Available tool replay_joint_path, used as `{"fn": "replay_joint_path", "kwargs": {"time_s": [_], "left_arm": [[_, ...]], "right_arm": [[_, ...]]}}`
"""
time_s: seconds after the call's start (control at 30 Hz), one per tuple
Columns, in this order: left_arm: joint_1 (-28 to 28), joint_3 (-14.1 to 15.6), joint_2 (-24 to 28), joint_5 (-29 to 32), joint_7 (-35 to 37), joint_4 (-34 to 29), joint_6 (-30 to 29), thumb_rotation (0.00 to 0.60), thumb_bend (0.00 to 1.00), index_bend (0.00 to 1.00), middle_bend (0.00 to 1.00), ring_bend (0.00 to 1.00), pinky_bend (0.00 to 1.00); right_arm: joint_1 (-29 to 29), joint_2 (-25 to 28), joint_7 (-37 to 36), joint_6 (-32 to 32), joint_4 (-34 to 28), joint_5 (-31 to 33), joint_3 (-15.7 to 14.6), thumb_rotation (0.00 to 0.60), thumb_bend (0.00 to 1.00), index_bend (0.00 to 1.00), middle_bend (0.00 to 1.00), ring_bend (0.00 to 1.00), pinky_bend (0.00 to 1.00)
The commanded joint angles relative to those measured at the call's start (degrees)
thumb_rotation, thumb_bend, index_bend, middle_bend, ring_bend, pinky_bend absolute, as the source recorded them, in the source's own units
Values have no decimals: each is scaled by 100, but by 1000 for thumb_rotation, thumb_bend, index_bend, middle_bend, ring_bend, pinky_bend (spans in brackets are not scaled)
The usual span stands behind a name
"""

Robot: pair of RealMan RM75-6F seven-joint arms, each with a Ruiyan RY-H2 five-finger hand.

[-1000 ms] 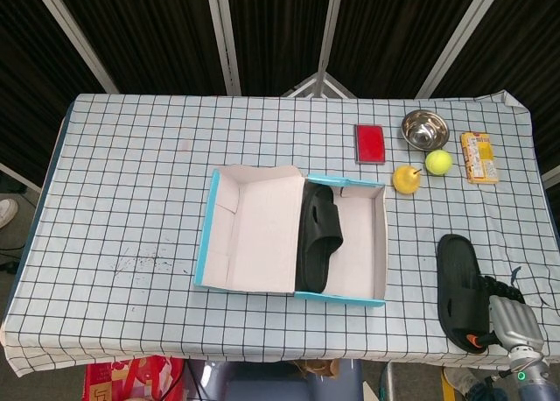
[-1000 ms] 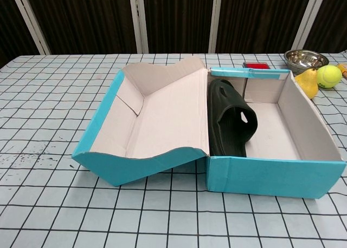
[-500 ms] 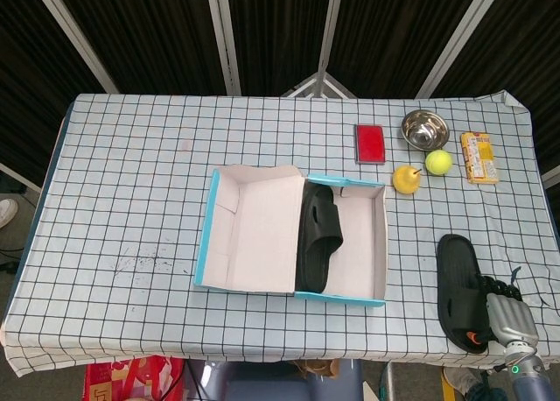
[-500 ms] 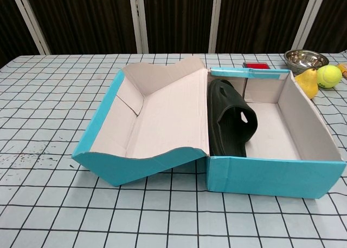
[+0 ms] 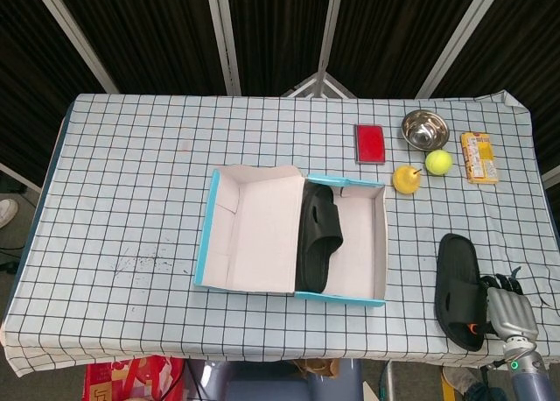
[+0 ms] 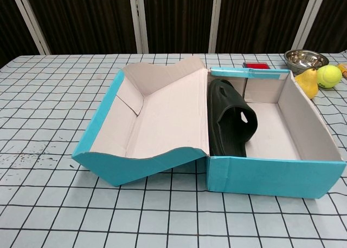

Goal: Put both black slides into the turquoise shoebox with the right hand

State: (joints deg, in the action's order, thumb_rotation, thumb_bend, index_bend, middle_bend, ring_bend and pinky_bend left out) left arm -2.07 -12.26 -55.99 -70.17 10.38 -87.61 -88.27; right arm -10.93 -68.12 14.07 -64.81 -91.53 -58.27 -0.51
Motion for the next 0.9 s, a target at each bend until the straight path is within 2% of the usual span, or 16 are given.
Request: {"fn": "replay_joint_path", "kwargs": {"time_s": [0.03, 0.23, 0.47, 0.73, 0.9], "left_arm": [[-2, -2, 3, 0, 9, 0, -3, 600, 813, 224, 92, 59, 135], [-14, -3, 16, 1, 49, -2, -9, 600, 813, 224, 92, 59, 135], [-21, 5, 25, -26, 51, -29, -32, 600, 813, 224, 92, 59, 135], [-31, -2, 34, -9, 71, -33, -36, 600, 813, 224, 92, 59, 135], [-19, 6, 34, -8, 67, -27, -1, 600, 813, 224, 92, 59, 135]], "right_arm": [[46, 59, -138, -71, -69, -139, 42, 600, 456, 453, 431, 110, 0], [8, 491, -147, -85, -358, -169, 144, 600, 463, 453, 448, 115, 0], [-185, 1148, -116, -117, -666, -23, 509, 600, 462, 453, 467, 125, 0], [-663, 2021, 87, -26, -1300, 283, 1120, 600, 464, 453, 466, 125, 0], [-984, 2457, -320, 263, -1936, 564, 1595, 600, 471, 453, 466, 126, 0]]}}
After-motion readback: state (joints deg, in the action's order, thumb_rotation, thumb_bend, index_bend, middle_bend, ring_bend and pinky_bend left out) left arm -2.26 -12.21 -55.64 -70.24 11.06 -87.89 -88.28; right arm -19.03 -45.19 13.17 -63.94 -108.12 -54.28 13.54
